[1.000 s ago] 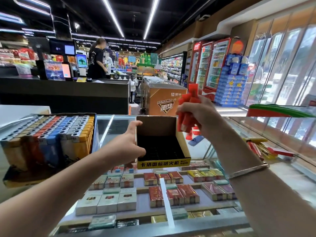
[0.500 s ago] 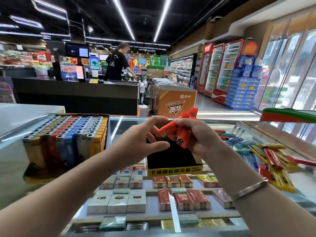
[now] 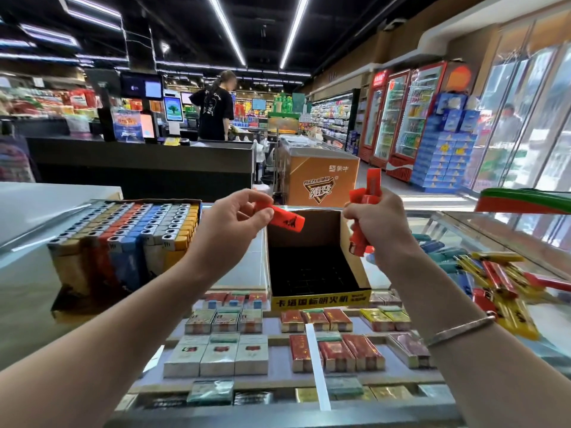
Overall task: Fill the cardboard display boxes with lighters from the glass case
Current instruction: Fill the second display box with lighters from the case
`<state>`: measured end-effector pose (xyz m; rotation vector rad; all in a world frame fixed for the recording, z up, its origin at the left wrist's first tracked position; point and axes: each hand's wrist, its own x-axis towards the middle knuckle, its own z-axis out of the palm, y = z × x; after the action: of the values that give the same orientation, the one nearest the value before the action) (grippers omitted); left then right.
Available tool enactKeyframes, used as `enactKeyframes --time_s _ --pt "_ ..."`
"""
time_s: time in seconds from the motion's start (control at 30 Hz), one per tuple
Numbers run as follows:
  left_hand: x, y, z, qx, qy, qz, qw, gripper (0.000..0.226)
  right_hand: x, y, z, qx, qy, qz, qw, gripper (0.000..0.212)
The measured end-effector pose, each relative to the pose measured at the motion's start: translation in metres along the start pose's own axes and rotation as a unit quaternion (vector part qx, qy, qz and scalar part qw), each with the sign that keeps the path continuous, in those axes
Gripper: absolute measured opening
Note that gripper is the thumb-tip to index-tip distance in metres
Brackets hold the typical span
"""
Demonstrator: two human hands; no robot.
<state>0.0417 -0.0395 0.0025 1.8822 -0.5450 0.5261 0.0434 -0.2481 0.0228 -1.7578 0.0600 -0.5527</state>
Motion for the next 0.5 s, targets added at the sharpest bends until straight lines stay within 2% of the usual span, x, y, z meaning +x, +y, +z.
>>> enactKeyframes --time_s 0.13,0.3,0.37,0.5 --pt "-0.002 0.0 0.003 0.021 -0.005 0.021 1.0 0.014 0.002 0.005 0.0 -0.141 -0.06 -0.004 0.988 0.023" --pt "-0.002 -0.003 0.002 0.055 -0.022 0.029 0.998 0.01 0.003 0.003 -0.001 -0.236 -0.106 0.013 0.966 0.034" --pt "-0.003 -0.005 0.002 0.083 -0.02 0.034 0.996 0.009 0.001 0.001 -0.003 -0.28 -0.135 0.013 0.95 0.029" --pt "-0.001 -0.006 -0.001 0.174 0.008 0.066 0.982 0.021 -0.005 -0.008 -0.006 -0.373 -0.197 0.01 0.907 0.023"
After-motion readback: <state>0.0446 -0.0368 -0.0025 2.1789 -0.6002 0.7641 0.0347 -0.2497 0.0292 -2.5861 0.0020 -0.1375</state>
